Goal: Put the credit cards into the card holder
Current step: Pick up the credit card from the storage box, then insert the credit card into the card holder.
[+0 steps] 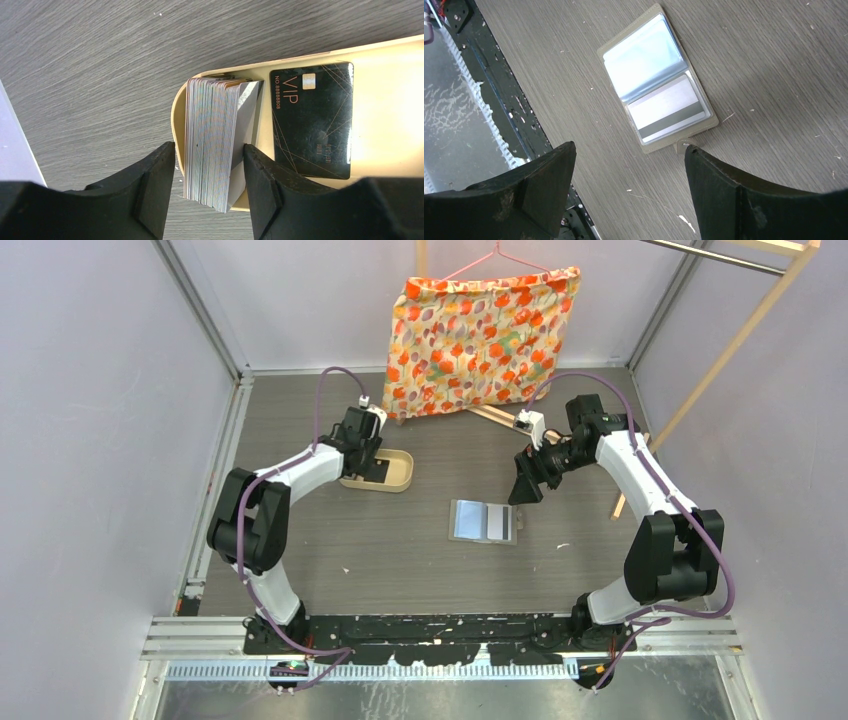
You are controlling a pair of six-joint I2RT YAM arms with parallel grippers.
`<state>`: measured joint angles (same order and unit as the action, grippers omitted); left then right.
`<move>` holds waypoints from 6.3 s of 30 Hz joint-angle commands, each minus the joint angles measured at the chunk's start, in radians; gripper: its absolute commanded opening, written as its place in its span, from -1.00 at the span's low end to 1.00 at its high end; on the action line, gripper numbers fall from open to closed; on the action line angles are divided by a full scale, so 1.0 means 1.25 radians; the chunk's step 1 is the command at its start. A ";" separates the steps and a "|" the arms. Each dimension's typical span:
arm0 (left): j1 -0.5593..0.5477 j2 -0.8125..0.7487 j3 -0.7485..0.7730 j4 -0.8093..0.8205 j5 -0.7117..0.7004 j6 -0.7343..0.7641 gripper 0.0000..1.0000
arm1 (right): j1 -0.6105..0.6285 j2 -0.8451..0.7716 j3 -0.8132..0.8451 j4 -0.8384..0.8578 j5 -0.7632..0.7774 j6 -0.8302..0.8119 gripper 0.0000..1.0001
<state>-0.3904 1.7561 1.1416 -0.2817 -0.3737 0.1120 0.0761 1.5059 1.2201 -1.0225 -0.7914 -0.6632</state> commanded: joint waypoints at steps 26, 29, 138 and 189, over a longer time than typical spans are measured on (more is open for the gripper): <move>0.006 -0.067 0.001 0.016 0.017 -0.020 -0.36 | -0.003 -0.003 0.027 -0.007 -0.016 -0.019 0.68; 0.006 -0.064 0.003 0.012 0.017 -0.021 -0.41 | -0.003 -0.002 0.026 -0.007 -0.016 -0.020 0.68; -0.286 -0.075 -0.326 1.256 0.458 -1.049 -0.49 | 0.003 -0.221 -0.221 0.752 -0.281 0.968 -0.98; -0.331 -0.010 -0.215 0.360 0.400 -0.626 0.35 | -0.036 0.128 -0.320 0.435 -0.119 0.719 -0.98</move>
<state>-0.7975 1.7317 0.8463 0.1993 0.1593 -0.6758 0.0418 1.6970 0.8009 -0.4610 -0.9318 0.2649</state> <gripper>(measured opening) 0.674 0.024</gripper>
